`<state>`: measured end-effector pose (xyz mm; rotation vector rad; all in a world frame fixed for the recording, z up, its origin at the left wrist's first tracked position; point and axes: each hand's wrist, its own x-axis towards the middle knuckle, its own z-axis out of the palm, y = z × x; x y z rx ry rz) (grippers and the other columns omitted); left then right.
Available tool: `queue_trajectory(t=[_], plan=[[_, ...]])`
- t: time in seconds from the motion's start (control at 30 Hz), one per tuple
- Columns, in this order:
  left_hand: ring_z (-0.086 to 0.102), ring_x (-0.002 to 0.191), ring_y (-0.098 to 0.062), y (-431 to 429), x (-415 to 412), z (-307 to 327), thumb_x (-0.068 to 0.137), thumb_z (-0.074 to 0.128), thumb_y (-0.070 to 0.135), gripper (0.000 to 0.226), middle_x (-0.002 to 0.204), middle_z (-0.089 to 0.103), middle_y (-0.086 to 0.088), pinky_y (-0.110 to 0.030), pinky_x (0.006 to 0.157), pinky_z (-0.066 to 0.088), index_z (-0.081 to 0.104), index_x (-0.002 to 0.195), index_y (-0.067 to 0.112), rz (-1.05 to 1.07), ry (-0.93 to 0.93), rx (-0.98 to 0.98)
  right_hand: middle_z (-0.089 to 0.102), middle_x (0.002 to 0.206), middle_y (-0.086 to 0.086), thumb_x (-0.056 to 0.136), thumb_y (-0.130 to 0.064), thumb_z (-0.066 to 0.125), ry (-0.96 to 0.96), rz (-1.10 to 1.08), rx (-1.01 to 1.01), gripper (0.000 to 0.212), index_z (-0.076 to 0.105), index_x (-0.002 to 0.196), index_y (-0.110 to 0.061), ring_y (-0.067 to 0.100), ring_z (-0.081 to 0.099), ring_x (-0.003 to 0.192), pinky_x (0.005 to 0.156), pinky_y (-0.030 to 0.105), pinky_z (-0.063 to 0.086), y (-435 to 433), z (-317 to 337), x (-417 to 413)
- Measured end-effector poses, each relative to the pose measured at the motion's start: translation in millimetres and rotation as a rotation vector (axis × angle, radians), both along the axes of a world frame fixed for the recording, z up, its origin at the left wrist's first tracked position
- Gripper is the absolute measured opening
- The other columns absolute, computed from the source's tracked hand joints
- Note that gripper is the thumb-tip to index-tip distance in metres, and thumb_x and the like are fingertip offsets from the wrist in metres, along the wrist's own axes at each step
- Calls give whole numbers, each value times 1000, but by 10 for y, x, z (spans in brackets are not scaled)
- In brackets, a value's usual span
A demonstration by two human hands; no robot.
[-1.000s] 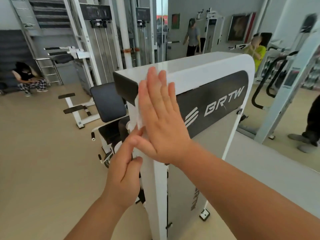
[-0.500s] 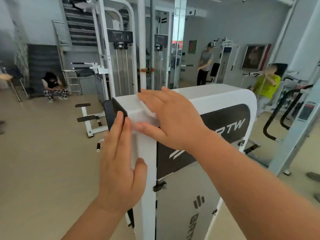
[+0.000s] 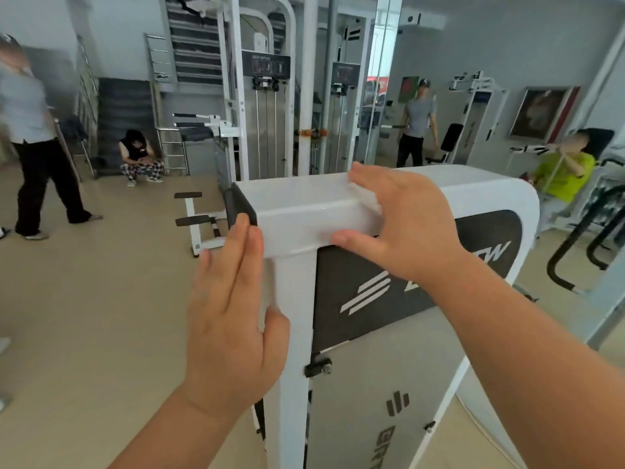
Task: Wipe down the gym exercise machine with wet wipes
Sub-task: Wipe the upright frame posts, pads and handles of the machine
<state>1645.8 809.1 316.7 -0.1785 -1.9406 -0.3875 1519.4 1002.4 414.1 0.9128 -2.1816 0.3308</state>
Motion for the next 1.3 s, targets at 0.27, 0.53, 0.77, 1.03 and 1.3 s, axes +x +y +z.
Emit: queue_trajectory(t=[0.27,0.53,0.77,1.03,1.3], plan=[[13,155,-34,302,-198,-206,77,60,8,82,166,17,-11,-63,121,4,31,154,5,29,117,-326,18,167,24,99,-69,23,80,-32,-314,89,26,158,-2,40,6,158,126,60,5,-198,-628,103],[20,154,-36,464,-433,-532,78,56,17,73,164,29,-11,-62,119,-7,47,150,8,305,46,-429,-22,168,18,101,-69,18,-259,-249,-640,93,-9,161,-3,31,-22,156,126,59,-1,314,-1425,-285],[12,155,-37,558,-455,-517,80,54,19,72,165,27,-14,-60,118,-13,45,151,8,468,10,-458,-22,168,19,99,-70,16,122,107,20,91,-13,162,-12,45,-8,156,126,58,-2,490,-1989,-280],[10,156,-34,1103,-489,-509,80,58,24,80,166,18,-14,-62,121,-1,36,155,5,409,-144,-467,-15,164,34,103,-55,33,-225,-132,-652,93,-1,157,12,47,-14,155,125,64,-2,962,-1689,-777],[4,156,-38,1524,-736,-653,79,58,26,82,167,17,-17,-67,120,1,35,155,4,423,-345,-512,-7,165,33,101,-68,23,-124,-36,-316,96,5,159,6,47,-10,155,127,57,-3,1291,-2119,-857]])
